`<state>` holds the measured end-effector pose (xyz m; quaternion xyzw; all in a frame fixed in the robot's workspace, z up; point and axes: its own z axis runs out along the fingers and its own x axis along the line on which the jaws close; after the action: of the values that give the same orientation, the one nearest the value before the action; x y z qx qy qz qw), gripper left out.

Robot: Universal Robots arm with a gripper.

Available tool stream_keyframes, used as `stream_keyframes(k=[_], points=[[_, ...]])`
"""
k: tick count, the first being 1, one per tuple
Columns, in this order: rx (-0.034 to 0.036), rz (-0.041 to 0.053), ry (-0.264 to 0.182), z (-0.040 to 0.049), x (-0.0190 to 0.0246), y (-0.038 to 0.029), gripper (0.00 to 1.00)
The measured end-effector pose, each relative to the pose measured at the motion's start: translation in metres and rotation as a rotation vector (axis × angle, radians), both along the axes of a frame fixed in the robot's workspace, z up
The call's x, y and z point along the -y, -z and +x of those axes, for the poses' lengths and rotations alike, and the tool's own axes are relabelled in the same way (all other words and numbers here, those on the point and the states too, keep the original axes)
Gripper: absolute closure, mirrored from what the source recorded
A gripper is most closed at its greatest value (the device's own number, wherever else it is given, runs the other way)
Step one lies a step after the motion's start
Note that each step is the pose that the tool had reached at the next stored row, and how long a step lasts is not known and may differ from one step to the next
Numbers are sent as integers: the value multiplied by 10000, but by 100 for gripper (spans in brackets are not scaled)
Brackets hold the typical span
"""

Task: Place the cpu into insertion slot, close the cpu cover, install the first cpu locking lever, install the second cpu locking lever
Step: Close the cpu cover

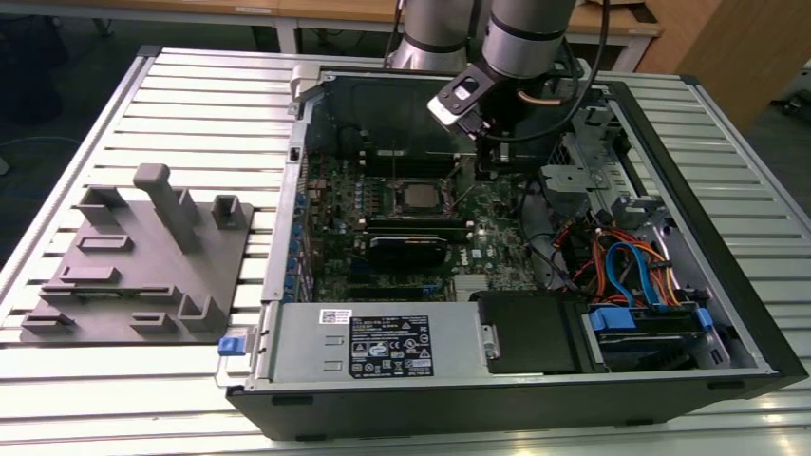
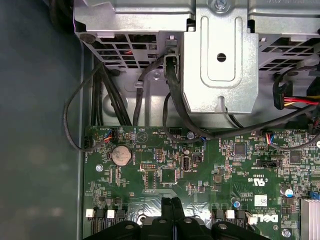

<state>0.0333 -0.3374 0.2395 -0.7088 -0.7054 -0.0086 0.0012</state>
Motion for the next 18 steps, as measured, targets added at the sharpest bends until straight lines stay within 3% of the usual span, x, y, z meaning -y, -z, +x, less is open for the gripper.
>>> stream_keyframes(k=[2,4,13,18], points=[[0,0,0,-4,0,0,90],[0,-1,0,-85,0,0,90],[0,-1,1,-90,0,0,90],[0,4,0,-145,0,0,90]])
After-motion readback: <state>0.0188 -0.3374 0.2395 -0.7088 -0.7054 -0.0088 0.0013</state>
